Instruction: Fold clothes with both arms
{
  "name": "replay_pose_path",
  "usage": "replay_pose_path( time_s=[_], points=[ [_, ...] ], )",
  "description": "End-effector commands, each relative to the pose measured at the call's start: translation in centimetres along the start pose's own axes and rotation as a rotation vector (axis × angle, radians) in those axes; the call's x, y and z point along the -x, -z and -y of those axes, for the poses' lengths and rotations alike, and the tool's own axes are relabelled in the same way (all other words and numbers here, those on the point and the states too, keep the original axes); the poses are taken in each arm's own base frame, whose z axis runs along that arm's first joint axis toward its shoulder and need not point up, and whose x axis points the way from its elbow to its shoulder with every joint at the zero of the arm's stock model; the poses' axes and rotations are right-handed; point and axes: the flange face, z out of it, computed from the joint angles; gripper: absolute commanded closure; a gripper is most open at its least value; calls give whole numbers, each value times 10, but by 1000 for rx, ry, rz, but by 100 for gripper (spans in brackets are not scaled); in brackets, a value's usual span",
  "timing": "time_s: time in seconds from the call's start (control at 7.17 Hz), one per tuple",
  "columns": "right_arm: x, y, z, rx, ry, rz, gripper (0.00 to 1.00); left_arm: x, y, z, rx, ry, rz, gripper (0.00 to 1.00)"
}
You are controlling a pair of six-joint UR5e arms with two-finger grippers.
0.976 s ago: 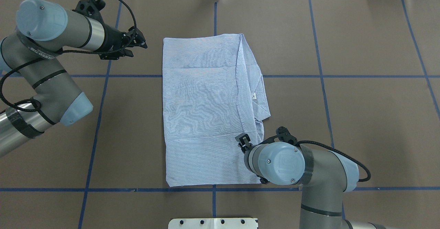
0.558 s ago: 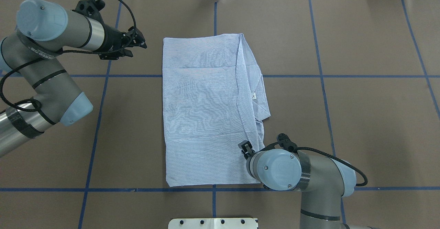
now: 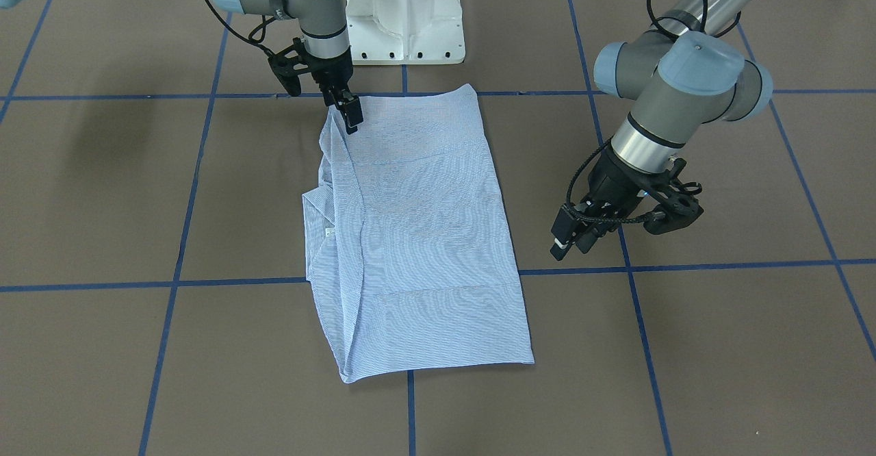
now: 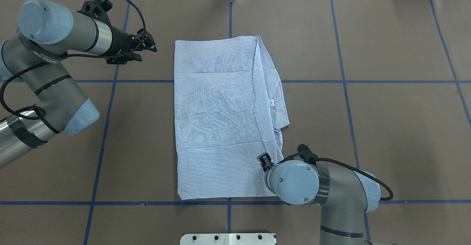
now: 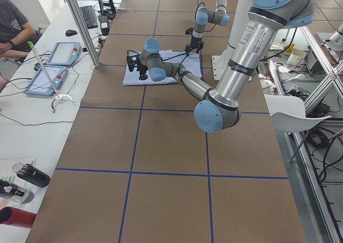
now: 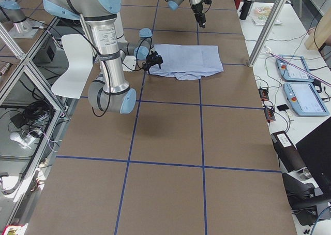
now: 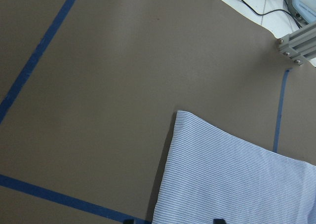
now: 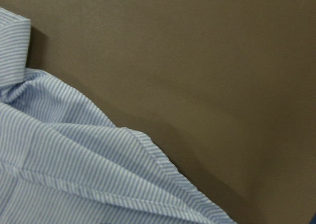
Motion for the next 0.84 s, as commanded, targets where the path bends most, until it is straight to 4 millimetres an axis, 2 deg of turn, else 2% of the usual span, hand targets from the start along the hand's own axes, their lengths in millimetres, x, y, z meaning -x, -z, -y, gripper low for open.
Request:
replay_pose_path(
  time_s=[0.0,0.14,0.42,0.56,0.7],
  points=[
    [1,2,-1,2,-1,3,16,0,-1,0,0,13,1,38],
    [1,1,-1,-1,-3,3,30,1,-1,1,-3,14,3,38],
    [2,3,-2,2,-3,7,49,1,1,0,-3,13,0,38],
    [1,3,-3,3,-17,6,67,0,2,0,-3,12,-3,38],
    [2,5,-2,6,-29,10,99,-1,2,0,-3,13,-2,38]
  ],
)
